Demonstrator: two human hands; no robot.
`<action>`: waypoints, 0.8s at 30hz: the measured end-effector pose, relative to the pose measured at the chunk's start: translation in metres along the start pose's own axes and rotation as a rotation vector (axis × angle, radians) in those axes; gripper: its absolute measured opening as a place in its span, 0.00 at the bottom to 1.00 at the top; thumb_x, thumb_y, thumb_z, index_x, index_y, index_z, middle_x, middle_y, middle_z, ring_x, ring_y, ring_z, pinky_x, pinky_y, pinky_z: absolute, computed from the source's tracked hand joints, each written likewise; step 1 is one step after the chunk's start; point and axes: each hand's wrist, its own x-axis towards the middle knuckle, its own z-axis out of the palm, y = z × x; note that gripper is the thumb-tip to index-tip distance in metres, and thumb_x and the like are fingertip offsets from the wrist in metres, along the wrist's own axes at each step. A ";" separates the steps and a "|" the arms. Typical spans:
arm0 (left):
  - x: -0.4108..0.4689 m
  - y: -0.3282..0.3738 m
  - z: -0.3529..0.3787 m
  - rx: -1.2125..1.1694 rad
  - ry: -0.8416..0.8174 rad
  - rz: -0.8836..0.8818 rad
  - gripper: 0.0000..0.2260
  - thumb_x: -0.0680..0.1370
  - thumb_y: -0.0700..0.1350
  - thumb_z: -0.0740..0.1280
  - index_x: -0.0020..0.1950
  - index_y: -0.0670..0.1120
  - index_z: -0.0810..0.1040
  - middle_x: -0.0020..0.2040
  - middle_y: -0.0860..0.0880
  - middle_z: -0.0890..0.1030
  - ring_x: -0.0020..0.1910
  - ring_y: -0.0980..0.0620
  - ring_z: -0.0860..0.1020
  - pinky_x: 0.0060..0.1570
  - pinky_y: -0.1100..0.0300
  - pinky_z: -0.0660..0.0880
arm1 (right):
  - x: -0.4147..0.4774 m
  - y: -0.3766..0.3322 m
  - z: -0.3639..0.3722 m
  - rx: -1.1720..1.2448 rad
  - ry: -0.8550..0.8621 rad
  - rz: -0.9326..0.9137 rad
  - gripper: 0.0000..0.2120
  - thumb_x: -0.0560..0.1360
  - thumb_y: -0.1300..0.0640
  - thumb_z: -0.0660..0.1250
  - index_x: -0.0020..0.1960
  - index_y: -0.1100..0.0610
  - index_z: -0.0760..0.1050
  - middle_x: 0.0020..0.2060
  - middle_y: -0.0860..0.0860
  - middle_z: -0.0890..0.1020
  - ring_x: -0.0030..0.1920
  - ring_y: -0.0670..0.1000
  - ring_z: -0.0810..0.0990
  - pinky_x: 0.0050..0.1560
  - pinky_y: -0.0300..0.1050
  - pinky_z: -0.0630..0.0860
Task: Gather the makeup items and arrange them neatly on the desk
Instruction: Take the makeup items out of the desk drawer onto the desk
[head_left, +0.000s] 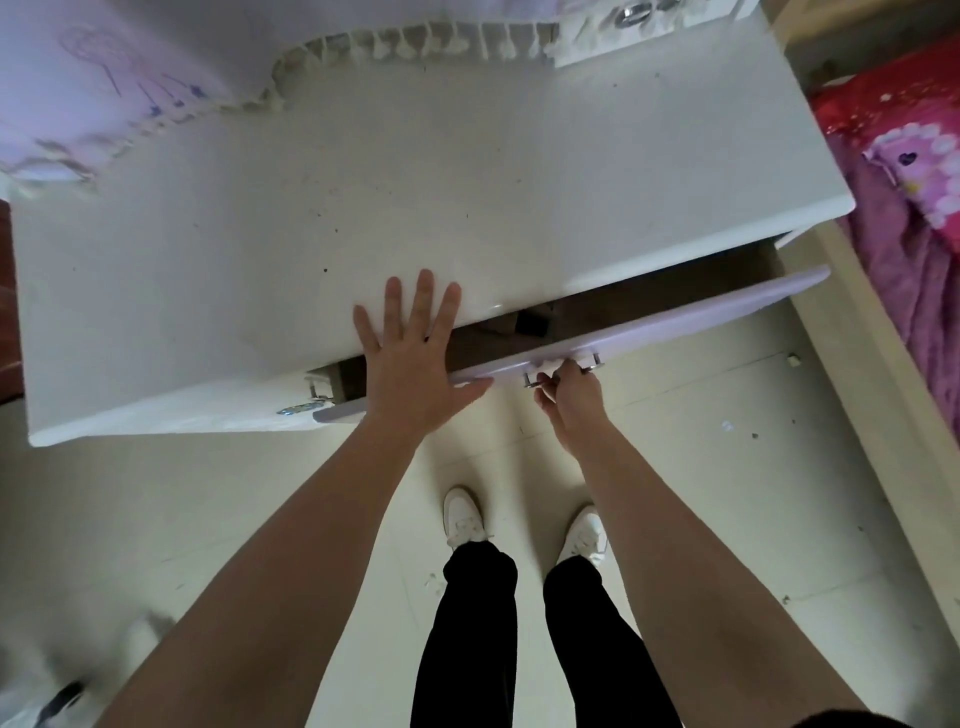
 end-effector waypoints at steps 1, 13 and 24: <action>0.000 0.000 0.001 0.017 -0.032 -0.001 0.54 0.65 0.79 0.56 0.81 0.51 0.41 0.81 0.45 0.42 0.79 0.37 0.42 0.71 0.30 0.44 | -0.005 0.007 -0.010 0.022 -0.001 0.017 0.09 0.82 0.62 0.54 0.57 0.64 0.70 0.45 0.56 0.77 0.43 0.50 0.78 0.40 0.43 0.76; -0.072 0.033 0.026 -0.075 -0.183 0.006 0.34 0.78 0.69 0.46 0.74 0.48 0.66 0.77 0.38 0.61 0.77 0.37 0.57 0.69 0.29 0.57 | -0.029 0.026 -0.044 0.052 0.056 0.069 0.07 0.81 0.66 0.55 0.47 0.62 0.69 0.38 0.55 0.73 0.39 0.50 0.77 0.44 0.44 0.78; -0.110 0.068 0.039 -0.232 -0.605 0.054 0.25 0.79 0.67 0.50 0.65 0.52 0.71 0.56 0.48 0.80 0.54 0.44 0.79 0.47 0.52 0.74 | -0.044 0.038 -0.093 -0.071 0.064 0.120 0.12 0.80 0.74 0.53 0.46 0.64 0.73 0.42 0.59 0.78 0.42 0.55 0.79 0.44 0.45 0.79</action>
